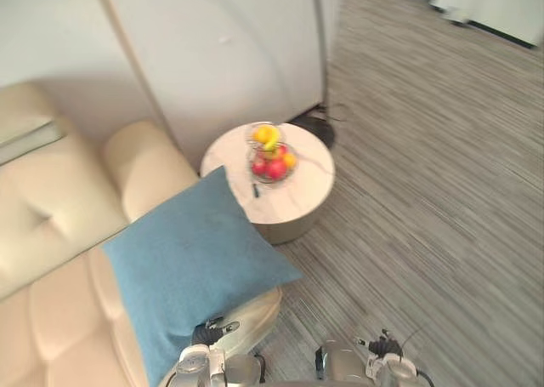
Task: Pick up cushions and gather them together orderly.
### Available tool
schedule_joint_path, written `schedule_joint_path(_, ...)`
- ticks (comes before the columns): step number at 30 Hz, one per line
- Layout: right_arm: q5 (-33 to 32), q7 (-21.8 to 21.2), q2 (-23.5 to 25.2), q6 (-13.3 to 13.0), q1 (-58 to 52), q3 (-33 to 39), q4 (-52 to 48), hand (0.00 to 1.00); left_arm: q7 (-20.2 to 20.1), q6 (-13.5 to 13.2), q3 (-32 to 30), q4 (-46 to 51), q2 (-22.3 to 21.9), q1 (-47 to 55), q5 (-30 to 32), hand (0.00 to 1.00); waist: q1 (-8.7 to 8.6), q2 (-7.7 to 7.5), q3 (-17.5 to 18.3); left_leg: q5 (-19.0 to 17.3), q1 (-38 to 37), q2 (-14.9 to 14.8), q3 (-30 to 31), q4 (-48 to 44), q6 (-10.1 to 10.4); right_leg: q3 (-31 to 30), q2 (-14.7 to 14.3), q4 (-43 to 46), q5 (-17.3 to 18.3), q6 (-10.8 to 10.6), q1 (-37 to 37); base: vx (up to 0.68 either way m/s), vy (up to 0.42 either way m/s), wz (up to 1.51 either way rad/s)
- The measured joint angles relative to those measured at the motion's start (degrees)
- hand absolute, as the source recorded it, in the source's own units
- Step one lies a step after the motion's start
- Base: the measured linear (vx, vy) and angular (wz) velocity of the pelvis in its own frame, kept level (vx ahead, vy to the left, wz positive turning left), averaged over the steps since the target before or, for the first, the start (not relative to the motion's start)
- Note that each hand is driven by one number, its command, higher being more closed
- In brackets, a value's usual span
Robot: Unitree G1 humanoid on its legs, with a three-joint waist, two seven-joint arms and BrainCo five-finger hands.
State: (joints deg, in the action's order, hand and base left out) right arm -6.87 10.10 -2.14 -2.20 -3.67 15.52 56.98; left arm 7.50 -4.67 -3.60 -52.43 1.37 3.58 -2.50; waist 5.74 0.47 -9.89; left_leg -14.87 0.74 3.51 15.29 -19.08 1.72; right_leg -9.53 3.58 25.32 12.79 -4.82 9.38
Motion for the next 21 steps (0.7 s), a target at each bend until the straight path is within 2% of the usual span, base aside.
schedule_joint_path(1,0.0,0.0,-0.3,-0.1,0.1,-0.1,-0.2,0.0,0.0,-0.1,0.0,0.3,-0.6,0.5,0.1,0.0,0.02,1.27,1.0,-0.1,1.1,-1.5,-0.3,-0.1,0.1,3.4,-0.2,-1.0,0.2,0.7,-0.5,0.08,-0.283,1.53)
schedule_joint_path(2,0.0,0.0,-0.3,-0.1,0.0,-0.4,-1.2,0.0,0.0,-0.1,0.0,0.6,-1.2,0.5,0.0,0.0,0.01,1.94,1.2,0.7,2.3,-3.3,-1.1,0.0,1.3,7.5,-0.2,-2.3,-0.1,1.6,-1.0,0.08,-0.258,1.38)
schedule_joint_path(3,0.0,0.0,-0.2,-0.1,-0.1,-0.5,-1.7,0.0,0.0,-0.1,0.0,0.8,-1.3,0.4,0.0,0.0,0.02,2.03,1.3,1.0,3.1,-4.0,-1.9,0.0,1.9,8.7,-0.2,-2.7,-0.2,1.9,-1.1,0.03,-0.248,1.43)
schedule_joint_path(4,0.0,0.0,0.1,-0.1,0.0,-0.6,-2.3,0.0,0.0,-0.2,0.0,1.3,-1.3,0.4,0.1,0.0,-0.08,1.96,1.3,1.8,4.7,-6.5,-7.2,0.1,3.1,11.8,-0.3,-3.8,-0.6,2.5,-1.4,-0.02,-0.173,1.17)
schedule_joint_path(5,0.0,0.0,0.1,-0.1,0.3,-0.6,-2.4,0.0,0.0,-0.1,0.0,1.4,-1.2,0.0,0.1,0.0,-0.02,1.7,1.1,2.5,5.3,-8.7,-13.6,0.3,3.2,14.3,0.3,-4.0,-0.7,2.7,-1.6,-0.02,-0.145,1.08)
schedule_joint_path(7,-0.1,0.1,-0.1,-0.1,0.5,-0.6,-2.6,0.0,0.0,-0.1,0.1,1.2,-1.1,-0.1,0.2,0.0,0.03,1.32,0.9,3.2,4.9,-11.2,-21.7,1.1,2.4,16.4,1.2,-4.2,-0.7,2.8,-2.1,-0.01,-0.068,0.73)
schedule_joint_path(9,-0.5,0.1,-0.3,-0.1,0.1,-0.4,-2.4,0.0,-0.1,-0.1,0.8,1.0,-1.4,-0.5,0.8,0.0,-0.86,1.08,0.9,5.5,4.2,-12.8,-28.7,3.1,2.5,19.8,3.5,-4.9,-0.7,2.6,-3.3,-0.01,0.011,0.82)
schedule_joint_path(11,-0.7,0.0,-0.1,0.0,0.0,-0.2,-2.0,0.0,-0.1,-0.2,2.2,0.2,-0.8,-1.0,1.3,0.0,-1.2,1.02,1.2,7.4,3.5,-11.5,-29.1,5.5,2.5,21.0,4.7,-6.8,-1.3,1.6,-4.9,-0.01,0.117,0.51)
schedule_joint_path(12,-1.0,-0.1,1.0,0.0,-0.3,-0.2,-1.9,0.0,-0.1,-0.1,3.6,-0.9,0.3,-1.1,1.3,0.0,-1.57,0.01,1.8,9.0,2.1,-9.9,-28.4,8.8,2.3,22.0,5.5,-9.6,-2.5,0.7,-6.7,0.01,0.137,0.37)
schedule_joint_path(14,-1.1,-0.1,1.6,0.0,-0.3,0.0,-1.8,0.0,-0.1,-0.1,4.2,-1.6,0.9,-1.1,1.3,0.0,-1.95,-0.55,2.1,10.4,1.0,-8.7,-27.3,11.3,2.1,23.3,5.9,-11.9,-3.1,0.2,-8.3,0.03,0.105,0.41)
schedule_joint_path(16,-1.2,-0.2,1.6,0.0,-0.4,0.2,-1.8,0.0,-0.3,0.0,7.2,-2.9,2.3,-1.3,1.4,0.0,-3.14,-1.23,2.6,13.3,0.0,-6.9,-24.8,15.6,1.5,26.0,6.4,-15.4,-4.8,-0.7,-10.6,0.05,0.065,0.71)
schedule_joint_path(21,-1.1,-0.3,1.4,0.0,0.3,1.7,-0.9,0.0,-0.5,0.0,8.0,-3.3,3.5,-1.4,2.4,0.0,-3.11,-1.03,2.5,17.1,-3.3,-5.4,-21.9,22.3,1.2,29.0,6.6,-19.1,-6.3,-1.2,-14.4,0.03,0.037,0.37)
